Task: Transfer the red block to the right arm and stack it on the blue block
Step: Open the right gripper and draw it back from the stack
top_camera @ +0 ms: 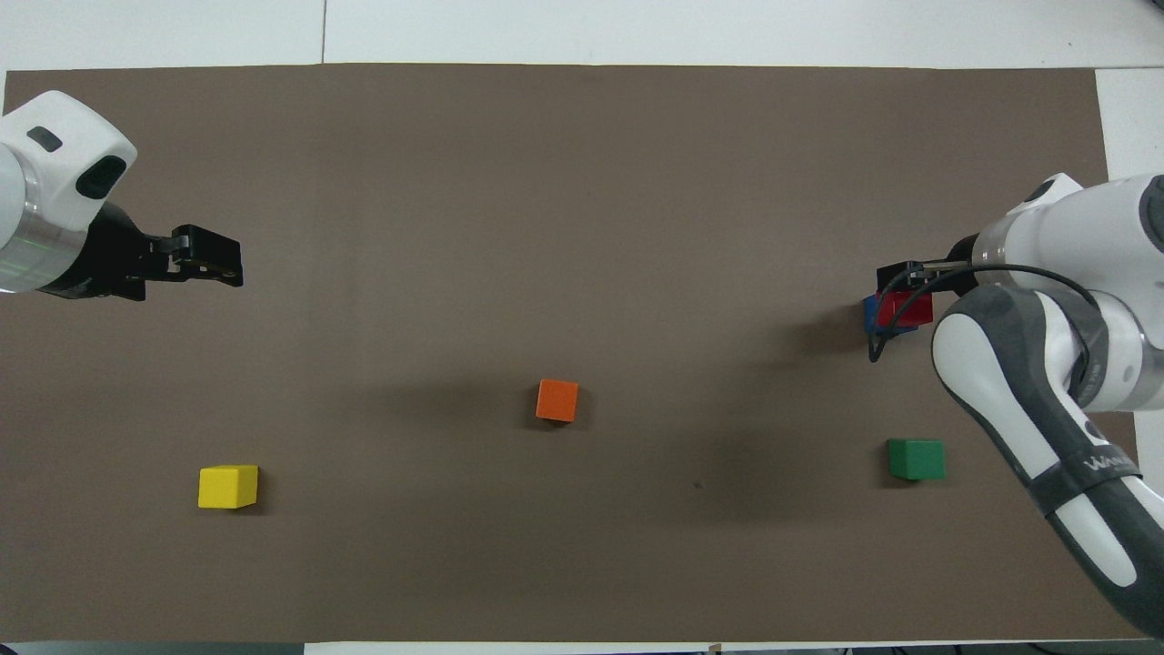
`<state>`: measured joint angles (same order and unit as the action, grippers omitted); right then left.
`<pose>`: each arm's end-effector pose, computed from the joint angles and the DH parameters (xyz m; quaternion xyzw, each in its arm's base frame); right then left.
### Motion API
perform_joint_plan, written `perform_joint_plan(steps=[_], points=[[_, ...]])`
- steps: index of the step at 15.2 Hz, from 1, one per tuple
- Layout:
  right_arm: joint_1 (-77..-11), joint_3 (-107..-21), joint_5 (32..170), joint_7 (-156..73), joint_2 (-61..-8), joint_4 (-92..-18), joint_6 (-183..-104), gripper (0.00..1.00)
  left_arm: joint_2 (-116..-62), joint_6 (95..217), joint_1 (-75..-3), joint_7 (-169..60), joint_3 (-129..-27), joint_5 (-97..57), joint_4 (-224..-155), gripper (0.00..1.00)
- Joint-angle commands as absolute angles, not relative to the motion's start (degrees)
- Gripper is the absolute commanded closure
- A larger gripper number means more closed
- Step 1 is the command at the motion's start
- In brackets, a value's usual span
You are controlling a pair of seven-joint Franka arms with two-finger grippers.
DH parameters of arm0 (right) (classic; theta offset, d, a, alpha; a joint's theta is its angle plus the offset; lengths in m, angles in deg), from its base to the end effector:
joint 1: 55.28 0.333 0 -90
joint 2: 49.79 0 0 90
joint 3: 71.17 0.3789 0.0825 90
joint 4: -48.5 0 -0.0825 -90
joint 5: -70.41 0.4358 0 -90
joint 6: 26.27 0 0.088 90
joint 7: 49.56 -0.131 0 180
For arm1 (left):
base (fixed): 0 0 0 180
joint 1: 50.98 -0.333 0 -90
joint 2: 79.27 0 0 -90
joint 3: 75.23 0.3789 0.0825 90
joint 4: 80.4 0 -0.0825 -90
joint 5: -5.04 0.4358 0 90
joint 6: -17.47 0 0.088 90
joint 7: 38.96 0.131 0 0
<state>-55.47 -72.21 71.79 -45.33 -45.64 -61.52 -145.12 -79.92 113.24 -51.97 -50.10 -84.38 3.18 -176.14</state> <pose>0.6394 -0.0118 0.4784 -0.9989 -0.0208 -0.0413 0.0082 0.6089 -0.0908 0.6126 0.9995 0.0277 -0.0081 0.0159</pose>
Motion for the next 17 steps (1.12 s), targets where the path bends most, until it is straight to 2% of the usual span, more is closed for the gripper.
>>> perform_joint_plan(steps=[1, 4, 6, 8, 11, 17], points=[[-56.24, -72.14, 72.25, -42.0, -48.19, -58.55, -140.89, 0.0, -78.92, 112.92, -52.2, -49.51, -83.84, 2.58, -176.9, 0.0], [-56.07, -72.23, 72.17, -42.09, -50.92, -54.44, -130.46, 0.0, -78.83, 112.92, -52.29, -49.51, -83.84, 2.58, -176.9, 0.0], [-56.33, -72.31, 72.08, -42.09, -50.84, -48.82, -120.36, 0.0, -78.92, 112.92, -52.21, -49.51, -83.84, 2.58, -176.9, 0.0], [-56.42, -72.49, 71.99, -42.17, -50.84, -45.9, -114.44, 0.0, -78.83, 112.92, -52.21, -49.51, -83.84, 2.58, -176.9, 0.0], [-56.95, -72.58, 71.99, -42.09, -51.1, -43.53, -110.56, 0.0, -78.83, 112.92, -52.29, -49.51, -83.84, 2.58, -176.9, 0.0], [-58.0, -71.97, 68.39, -41.91, -50.49, -40.88, -110.73, 0.0, -78.83, 112.92, -52.29, -49.51, -83.84, 2.58, -176.9, 0.0]])
